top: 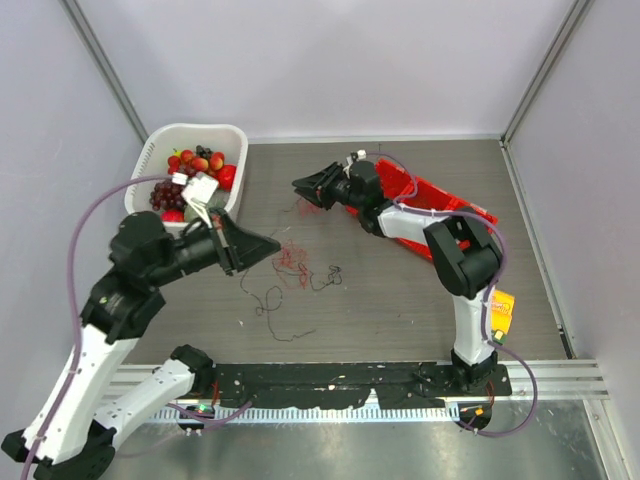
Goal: Untangle the cables
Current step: Untie the cable.
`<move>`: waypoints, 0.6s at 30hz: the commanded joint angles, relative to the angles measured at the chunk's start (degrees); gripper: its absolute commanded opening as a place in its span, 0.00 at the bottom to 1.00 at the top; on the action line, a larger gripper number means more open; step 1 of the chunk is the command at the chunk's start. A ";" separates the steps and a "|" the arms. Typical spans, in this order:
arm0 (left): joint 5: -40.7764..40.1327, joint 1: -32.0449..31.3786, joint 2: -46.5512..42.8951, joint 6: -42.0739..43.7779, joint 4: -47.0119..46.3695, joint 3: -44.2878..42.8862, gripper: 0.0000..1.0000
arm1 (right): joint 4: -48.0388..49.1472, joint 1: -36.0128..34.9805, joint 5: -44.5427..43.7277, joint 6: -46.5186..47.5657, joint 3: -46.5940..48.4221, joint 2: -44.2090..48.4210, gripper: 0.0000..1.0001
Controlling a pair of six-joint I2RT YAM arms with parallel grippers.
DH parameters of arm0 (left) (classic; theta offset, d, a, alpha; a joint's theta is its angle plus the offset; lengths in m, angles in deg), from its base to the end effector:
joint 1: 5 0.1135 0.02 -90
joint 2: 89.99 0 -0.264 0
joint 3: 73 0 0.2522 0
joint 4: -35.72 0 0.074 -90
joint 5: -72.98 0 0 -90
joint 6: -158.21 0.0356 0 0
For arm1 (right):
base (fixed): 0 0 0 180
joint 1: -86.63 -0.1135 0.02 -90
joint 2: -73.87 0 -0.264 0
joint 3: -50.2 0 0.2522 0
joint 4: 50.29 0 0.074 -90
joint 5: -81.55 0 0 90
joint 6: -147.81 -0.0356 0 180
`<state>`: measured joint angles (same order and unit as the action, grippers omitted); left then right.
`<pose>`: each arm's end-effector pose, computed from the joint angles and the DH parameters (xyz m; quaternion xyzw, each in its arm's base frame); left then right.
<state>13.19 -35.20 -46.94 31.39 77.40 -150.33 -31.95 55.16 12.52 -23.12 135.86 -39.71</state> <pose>0.1114 -0.0856 0.4223 0.1298 0.7340 -0.5150 0.4232 0.3807 0.2480 0.2195 0.2074 0.7312 0.6048 0.2377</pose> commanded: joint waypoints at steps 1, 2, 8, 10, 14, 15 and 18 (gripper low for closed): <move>1.17 0.05 -2.36 2.01 6.25 -13.13 0.00 | -2.20 1.84 -4.45 0.68 6.75 -6.72 0.32; 0.03 0.05 -1.92 2.71 8.36 -16.38 0.00 | -3.61 1.93 -4.36 1.55 8.50 -7.96 0.31; -5.86 0.05 2.82 5.79 13.91 -30.10 0.00 | -8.53 2.37 -4.71 6.47 13.88 -13.60 0.33; -8.58 0.14 4.40 6.49 14.53 -32.84 0.00 | -11.51 2.46 -6.02 9.37 15.37 -14.30 0.33; -11.41 0.05 8.45 7.28 15.32 -36.27 0.00 | -17.67 2.46 -5.16 16.40 18.19 -14.13 0.33; -11.84 0.05 9.33 7.20 15.32 -36.62 0.00 | -18.12 2.46 -4.89 19.02 17.49 -13.34 0.35; -13.16 0.05 10.91 6.67 15.06 -36.62 0.00 | -21.98 2.29 0.36 25.98 15.82 -8.87 0.43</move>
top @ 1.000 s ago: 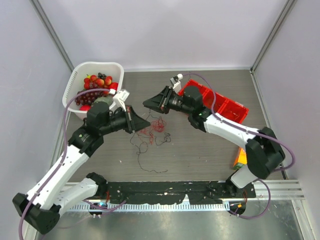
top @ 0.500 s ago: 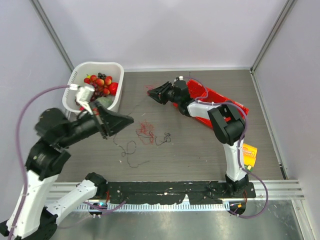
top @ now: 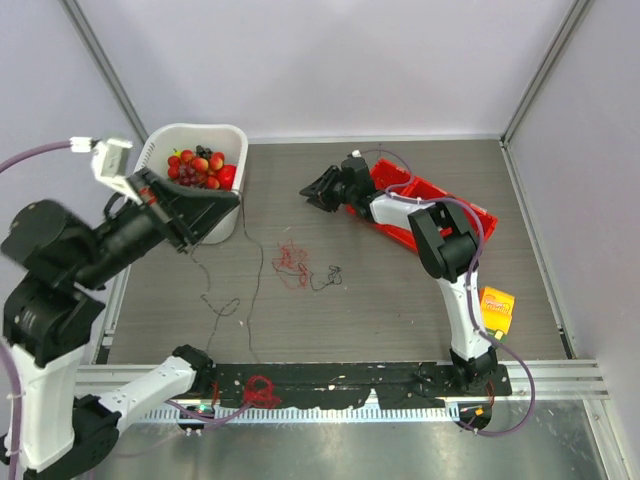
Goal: Untangle the cables
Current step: Untie the cable.
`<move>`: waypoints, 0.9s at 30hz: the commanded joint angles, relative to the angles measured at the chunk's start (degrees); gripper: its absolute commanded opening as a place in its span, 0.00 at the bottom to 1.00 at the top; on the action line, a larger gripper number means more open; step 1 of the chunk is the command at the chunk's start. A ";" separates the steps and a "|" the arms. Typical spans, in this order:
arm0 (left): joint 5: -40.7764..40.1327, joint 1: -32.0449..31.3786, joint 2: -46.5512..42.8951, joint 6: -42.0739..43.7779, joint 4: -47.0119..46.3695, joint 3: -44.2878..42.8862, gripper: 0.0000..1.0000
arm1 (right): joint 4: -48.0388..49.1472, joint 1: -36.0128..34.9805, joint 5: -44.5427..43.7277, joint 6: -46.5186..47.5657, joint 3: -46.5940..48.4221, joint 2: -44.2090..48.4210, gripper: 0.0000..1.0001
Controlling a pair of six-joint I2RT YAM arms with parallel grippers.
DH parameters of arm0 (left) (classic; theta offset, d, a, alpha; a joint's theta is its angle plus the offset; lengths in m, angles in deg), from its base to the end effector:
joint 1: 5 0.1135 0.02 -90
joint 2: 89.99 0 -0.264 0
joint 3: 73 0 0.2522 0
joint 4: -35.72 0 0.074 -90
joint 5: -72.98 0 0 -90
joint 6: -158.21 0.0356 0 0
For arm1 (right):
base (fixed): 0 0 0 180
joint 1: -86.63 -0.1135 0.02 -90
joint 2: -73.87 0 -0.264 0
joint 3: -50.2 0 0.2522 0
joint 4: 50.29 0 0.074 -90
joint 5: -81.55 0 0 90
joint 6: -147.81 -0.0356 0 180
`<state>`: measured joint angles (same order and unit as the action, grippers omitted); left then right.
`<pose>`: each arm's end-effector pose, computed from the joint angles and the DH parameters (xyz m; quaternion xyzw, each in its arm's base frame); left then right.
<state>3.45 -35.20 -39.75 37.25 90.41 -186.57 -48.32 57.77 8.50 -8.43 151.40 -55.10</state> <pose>0.0547 -0.0462 0.5579 0.1305 0.6423 -0.4794 0.5836 0.4386 0.2535 0.1542 0.1943 0.8188 0.4721 0.2626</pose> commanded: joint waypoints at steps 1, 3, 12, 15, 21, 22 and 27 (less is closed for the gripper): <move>-3.59 0.05 4.07 0.64 1.88 -0.21 0.00 | -6.23 -0.49 5.45 15.05 -1.38 7.75 0.46; -3.51 0.05 4.51 0.29 1.52 -0.03 0.00 | -8.42 -1.19 8.00 21.98 -5.15 12.67 0.50; -5.61 0.05 8.21 0.46 1.17 -1.35 0.00 | -13.97 -5.06 5.47 41.70 -23.70 37.72 0.67; -6.40 0.05 9.43 0.81 0.47 -1.79 0.00 | -12.48 -5.06 6.33 44.96 -25.83 43.34 0.71; -5.71 0.05 13.48 1.78 0.03 -4.95 0.00 | -15.28 -6.90 4.15 50.77 -21.00 44.16 0.72; -5.53 0.05 14.18 1.78 0.03 -5.48 0.00 | -15.37 -7.34 3.88 51.64 -19.25 44.07 0.72; -4.83 0.05 16.21 1.96 0.82 -7.77 0.00 | -11.95 -12.26 1.96 53.05 -17.83 46.96 0.73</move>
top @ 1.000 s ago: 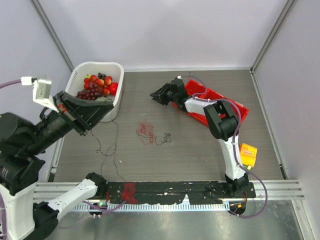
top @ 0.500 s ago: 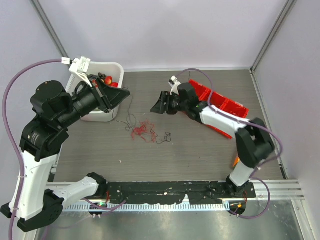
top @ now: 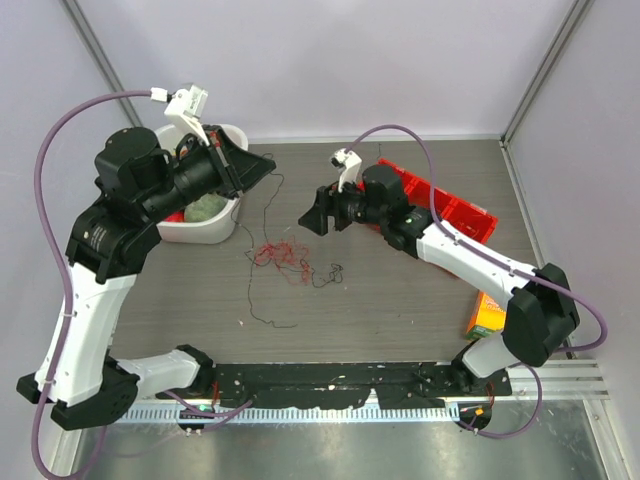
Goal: Untangle the cables
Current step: Untie the cable.
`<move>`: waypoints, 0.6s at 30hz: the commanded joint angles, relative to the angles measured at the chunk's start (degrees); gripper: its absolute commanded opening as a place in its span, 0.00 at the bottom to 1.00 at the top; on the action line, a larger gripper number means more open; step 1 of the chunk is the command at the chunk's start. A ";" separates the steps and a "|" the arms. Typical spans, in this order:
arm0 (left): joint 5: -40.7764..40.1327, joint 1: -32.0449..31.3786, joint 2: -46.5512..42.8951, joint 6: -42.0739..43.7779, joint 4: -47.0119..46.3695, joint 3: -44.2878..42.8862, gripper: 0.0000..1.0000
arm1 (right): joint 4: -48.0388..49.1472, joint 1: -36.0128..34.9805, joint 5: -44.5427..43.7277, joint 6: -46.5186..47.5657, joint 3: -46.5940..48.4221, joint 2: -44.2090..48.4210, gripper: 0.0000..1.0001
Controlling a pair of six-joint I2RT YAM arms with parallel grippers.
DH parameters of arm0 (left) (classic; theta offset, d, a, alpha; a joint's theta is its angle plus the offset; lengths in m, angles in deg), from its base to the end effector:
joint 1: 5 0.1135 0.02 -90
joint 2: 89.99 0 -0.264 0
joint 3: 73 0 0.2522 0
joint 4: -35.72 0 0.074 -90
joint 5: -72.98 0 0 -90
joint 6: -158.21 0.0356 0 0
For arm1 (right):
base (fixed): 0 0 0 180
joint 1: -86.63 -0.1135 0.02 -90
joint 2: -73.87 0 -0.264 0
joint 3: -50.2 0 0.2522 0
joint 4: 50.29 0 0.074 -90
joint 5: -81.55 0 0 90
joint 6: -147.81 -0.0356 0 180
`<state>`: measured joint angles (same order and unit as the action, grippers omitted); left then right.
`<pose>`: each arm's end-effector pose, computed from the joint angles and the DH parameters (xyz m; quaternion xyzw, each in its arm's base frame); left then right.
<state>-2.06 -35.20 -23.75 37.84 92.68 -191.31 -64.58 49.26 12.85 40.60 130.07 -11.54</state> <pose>0.1481 -0.0968 0.5448 0.0870 0.7305 -0.4210 0.5307 0.2709 0.2231 0.3160 -0.2453 0.7732 0.3934 0.4327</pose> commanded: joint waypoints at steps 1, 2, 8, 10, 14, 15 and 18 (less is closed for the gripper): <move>0.86 0.05 0.29 1.37 -1.37 -3.29 0.00 | 5.88 -4.64 -4.84 4.03 3.42 4.10 0.74; 0.95 0.05 0.47 1.28 -1.36 -3.72 0.00 | 6.59 -4.82 -5.47 4.03 3.68 4.11 0.74; 2.09 0.05 0.82 0.49 -2.16 -5.74 0.00 | 15.12 -6.58 -8.19 -1.41 6.31 -1.76 0.73; 2.18 0.05 1.44 0.40 -1.72 -7.67 0.00 | 17.84 -9.03 -9.25 -2.38 7.63 -4.58 0.73; 2.35 0.05 2.84 0.75 0.39 -11.89 0.00 | 22.32 -12.02 -10.31 -3.79 7.20 -7.40 0.70; 2.53 0.05 3.11 0.75 0.74 -12.69 0.00 | 23.38 -12.38 -10.49 -4.14 6.67 -7.41 0.69; 2.79 0.05 3.46 0.93 1.36 -14.10 0.00 | 26.02 -13.78 -13.29 -5.11 3.95 -7.23 0.66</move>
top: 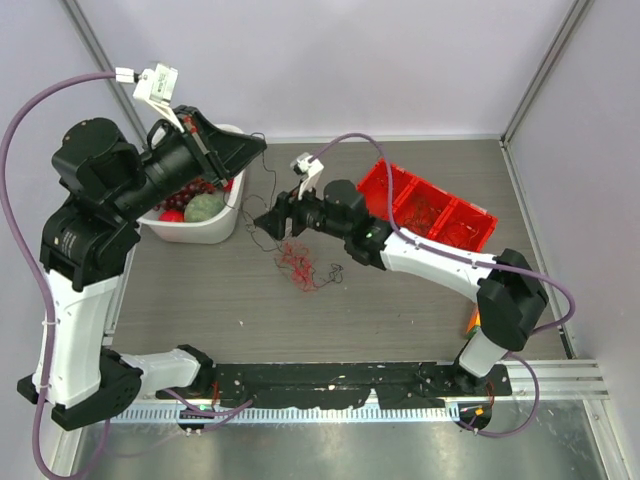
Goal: Untangle the cables
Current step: Untie the cable.
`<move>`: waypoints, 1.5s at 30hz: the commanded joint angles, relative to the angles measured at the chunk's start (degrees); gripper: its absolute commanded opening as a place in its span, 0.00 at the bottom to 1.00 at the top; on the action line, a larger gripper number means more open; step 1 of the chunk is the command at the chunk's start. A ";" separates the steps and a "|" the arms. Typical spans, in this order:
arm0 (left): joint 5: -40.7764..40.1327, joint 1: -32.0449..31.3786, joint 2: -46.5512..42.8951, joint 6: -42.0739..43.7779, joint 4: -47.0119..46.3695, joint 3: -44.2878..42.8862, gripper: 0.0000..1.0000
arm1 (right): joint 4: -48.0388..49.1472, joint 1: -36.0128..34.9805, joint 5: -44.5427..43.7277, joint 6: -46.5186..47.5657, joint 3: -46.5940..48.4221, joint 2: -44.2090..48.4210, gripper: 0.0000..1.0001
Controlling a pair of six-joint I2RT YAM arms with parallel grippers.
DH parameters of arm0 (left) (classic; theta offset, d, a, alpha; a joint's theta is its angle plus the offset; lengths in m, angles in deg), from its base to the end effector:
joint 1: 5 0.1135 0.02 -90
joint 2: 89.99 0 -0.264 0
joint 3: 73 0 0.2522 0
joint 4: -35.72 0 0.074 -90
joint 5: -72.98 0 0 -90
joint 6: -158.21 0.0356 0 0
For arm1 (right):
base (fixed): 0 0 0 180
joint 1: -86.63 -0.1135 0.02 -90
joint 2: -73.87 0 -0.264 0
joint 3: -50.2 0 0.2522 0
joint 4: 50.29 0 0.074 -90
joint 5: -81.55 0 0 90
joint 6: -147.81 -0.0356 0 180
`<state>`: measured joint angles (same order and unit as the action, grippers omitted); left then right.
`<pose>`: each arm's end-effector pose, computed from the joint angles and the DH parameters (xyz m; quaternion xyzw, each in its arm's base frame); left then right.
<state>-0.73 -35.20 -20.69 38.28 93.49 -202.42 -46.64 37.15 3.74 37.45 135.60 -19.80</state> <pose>0.1336 -0.0893 0.5836 0.1038 0.6852 -0.4427 0.5689 0.2509 0.3051 0.3319 -0.2534 0.6893 0.4499 0.5081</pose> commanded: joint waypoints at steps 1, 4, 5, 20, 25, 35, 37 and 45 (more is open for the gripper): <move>1.46 0.05 0.40 0.40 0.46 -3.17 0.00 | 7.82 -1.68 -5.14 -2.40 -2.02 1.21 0.66; 0.93 0.05 0.84 0.66 0.99 -4.05 0.00 | -0.50 -1.68 -17.66 -3.19 -1.42 2.52 0.67; 0.85 0.05 0.93 0.58 1.25 -4.40 0.00 | -2.71 -1.68 -19.20 -2.67 -0.98 2.79 0.68; 0.67 0.14 1.89 -0.13 2.48 -7.65 0.00 | 2.00 0.08 -0.85 2.35 -9.67 11.93 0.70; 0.93 0.05 2.24 0.14 2.49 -7.83 0.00 | 4.83 -0.62 0.65 -0.12 -7.92 12.11 0.70; 1.28 0.05 6.02 -1.70 1.61 -16.86 0.00 | 7.28 -1.33 -9.36 0.59 -6.15 1.57 0.49; -0.02 0.05 8.04 -1.88 2.04 -22.83 0.00 | 10.44 -1.33 -12.00 -0.03 -10.96 -0.54 0.36; -10.48 0.05 6.91 -1.01 -4.46 -27.52 0.00 | 18.45 -0.89 -17.81 -2.58 -20.57 -8.63 0.34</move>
<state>-5.58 -35.20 -11.93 36.95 94.67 -228.80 -34.75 36.10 -9.27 36.31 116.78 -26.97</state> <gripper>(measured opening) 0.012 0.333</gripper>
